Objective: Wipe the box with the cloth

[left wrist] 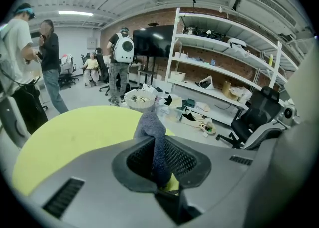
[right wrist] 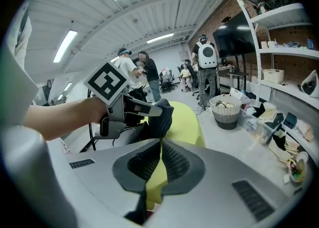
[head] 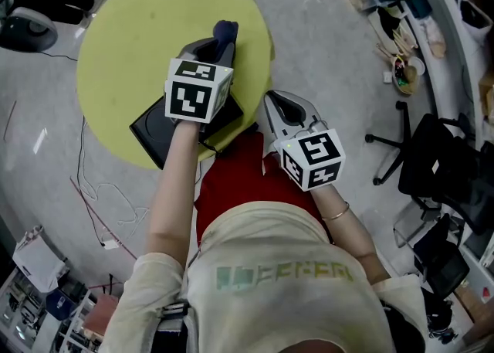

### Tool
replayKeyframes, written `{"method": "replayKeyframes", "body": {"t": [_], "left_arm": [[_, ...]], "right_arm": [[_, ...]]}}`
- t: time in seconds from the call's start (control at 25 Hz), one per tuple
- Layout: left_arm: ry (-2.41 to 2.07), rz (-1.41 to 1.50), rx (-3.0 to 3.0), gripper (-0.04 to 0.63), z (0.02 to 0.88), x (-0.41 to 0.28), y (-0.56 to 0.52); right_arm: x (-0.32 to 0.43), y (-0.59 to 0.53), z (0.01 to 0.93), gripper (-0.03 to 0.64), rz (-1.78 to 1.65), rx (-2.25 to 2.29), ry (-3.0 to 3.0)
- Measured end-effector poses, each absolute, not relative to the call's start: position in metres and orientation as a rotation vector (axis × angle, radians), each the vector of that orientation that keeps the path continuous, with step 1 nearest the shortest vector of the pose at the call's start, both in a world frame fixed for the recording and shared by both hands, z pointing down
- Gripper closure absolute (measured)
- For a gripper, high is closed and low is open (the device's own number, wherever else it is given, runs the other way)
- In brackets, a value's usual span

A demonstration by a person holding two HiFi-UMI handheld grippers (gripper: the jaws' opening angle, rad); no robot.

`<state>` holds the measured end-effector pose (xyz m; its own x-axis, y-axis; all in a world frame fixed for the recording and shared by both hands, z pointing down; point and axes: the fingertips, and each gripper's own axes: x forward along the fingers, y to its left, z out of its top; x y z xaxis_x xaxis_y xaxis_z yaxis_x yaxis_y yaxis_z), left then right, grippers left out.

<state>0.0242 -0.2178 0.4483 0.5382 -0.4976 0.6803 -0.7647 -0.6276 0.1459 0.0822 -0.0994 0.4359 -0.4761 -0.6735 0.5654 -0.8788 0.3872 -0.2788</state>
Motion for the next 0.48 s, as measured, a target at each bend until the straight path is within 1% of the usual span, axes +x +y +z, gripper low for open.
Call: {"method": "replayKeyframes", "body": {"t": [0.48], "left_arm": [[-1.027, 0.821, 2.295, 0.532, 0.458, 0.032, -0.165]], "right_arm": [[0.086, -0.069, 0.437, 0.578, 0.773, 1.275, -2.338]]}}
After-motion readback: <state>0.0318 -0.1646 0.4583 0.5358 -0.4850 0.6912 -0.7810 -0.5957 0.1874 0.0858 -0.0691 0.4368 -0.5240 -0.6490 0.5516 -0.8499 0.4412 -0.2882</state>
